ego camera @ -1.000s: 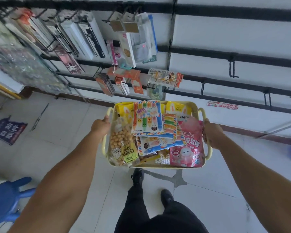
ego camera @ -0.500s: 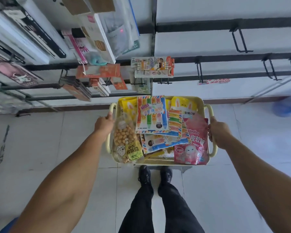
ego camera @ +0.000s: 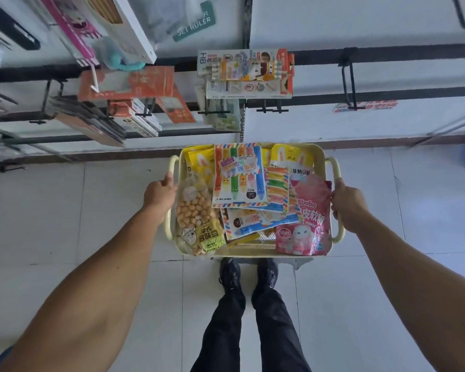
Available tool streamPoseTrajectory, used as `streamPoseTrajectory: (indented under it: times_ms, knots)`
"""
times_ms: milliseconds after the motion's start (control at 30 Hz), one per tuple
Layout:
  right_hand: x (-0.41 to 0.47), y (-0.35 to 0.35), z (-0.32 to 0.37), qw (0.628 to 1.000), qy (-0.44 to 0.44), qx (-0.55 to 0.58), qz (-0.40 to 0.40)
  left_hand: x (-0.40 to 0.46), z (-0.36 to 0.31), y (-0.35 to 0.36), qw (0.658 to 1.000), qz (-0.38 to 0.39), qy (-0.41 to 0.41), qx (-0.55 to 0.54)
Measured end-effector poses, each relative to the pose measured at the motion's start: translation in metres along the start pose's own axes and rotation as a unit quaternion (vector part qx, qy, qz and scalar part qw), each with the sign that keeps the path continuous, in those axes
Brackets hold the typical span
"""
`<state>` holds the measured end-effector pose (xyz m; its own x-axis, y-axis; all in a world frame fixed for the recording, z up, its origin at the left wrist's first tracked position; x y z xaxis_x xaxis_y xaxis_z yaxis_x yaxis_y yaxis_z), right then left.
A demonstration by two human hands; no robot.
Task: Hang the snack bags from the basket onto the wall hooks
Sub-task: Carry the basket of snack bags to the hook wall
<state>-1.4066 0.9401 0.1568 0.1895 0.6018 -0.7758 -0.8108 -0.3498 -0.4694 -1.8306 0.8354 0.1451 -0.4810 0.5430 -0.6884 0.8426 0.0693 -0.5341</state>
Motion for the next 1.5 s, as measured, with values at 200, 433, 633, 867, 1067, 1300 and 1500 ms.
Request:
streamPoseTrajectory:
  times_ms: [200, 433, 633, 867, 1067, 1300, 1500]
  knots:
    - [0.016, 0.002, -0.004, 1.000, -0.004, 0.004, -0.012, 0.015, 0.003, 0.019, 1.000, -0.001, 0.011, -0.013]
    - [0.031, 0.002, 0.001, 0.999, -0.039, -0.012, -0.010, 0.027, 0.001, 0.027, 0.999, -0.015, 0.006, -0.032]
    - [0.032, 0.000, -0.004, 0.998, -0.046, -0.032, -0.026, 0.026, 0.000, 0.030, 0.999, -0.014, 0.012, -0.040]
    - [0.031, -0.007, 0.006, 0.998, -0.055, -0.029, -0.033, 0.020, -0.006, 0.030, 0.998, -0.015, 0.013, -0.061]
    - [0.039, -0.004, 0.004, 0.998, -0.053, -0.034, -0.021, 0.026, -0.003, 0.035, 0.998, -0.013, 0.011, -0.056]
    - [0.040, -0.005, 0.005, 0.997, -0.050, -0.050, -0.011, 0.026, 0.000, 0.039, 0.998, -0.006, 0.013, -0.055]
    - [0.039, -0.002, 0.003, 0.998, -0.052, -0.033, -0.005, 0.023, -0.001, 0.035, 0.999, -0.017, 0.010, -0.047]
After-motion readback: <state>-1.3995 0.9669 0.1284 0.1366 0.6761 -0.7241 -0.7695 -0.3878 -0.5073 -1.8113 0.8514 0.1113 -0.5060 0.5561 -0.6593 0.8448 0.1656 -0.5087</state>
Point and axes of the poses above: each hand's wrist, its own x-axis towards the middle knuckle, its own y-axis out of the palm, z = x × y, the point moved 2 cm from there along x, towards the middle knuckle, and after that the axes turned 10 degrees about z, right-handed, at the moved point
